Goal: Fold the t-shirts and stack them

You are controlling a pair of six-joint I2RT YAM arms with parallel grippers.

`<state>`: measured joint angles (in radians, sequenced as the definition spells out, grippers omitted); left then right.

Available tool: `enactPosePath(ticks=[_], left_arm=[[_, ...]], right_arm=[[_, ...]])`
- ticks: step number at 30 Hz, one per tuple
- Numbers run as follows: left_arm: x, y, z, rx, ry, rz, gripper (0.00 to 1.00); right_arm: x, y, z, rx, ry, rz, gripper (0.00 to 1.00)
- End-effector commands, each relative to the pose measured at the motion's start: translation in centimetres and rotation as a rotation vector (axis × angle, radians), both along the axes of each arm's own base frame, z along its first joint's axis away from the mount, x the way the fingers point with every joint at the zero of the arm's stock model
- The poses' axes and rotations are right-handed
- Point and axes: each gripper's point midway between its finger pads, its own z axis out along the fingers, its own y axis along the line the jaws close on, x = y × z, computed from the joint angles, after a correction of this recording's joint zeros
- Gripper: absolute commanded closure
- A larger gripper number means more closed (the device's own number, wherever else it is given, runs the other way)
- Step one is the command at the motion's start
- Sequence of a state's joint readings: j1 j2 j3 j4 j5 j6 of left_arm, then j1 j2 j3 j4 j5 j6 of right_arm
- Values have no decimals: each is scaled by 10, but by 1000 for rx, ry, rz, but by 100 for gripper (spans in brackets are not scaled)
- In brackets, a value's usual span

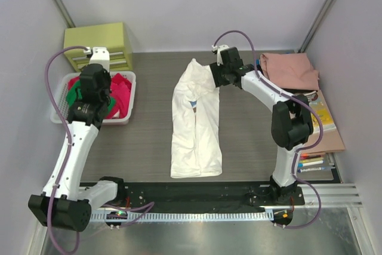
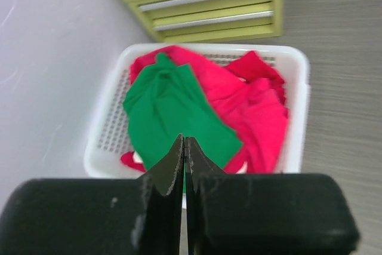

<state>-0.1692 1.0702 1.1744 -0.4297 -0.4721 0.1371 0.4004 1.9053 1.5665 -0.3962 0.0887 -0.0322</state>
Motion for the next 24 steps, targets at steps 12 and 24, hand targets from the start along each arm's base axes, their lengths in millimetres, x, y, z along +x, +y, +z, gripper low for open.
enactPosePath(ticks=[12,24], left_arm=[[11,42,-11,-106,23,134,46],[5,41,-17,-83,38,112,47]], right_arm=[[50,24,-32,-32,18,-1,11],[84,38,-51,-27,29,-15,15]])
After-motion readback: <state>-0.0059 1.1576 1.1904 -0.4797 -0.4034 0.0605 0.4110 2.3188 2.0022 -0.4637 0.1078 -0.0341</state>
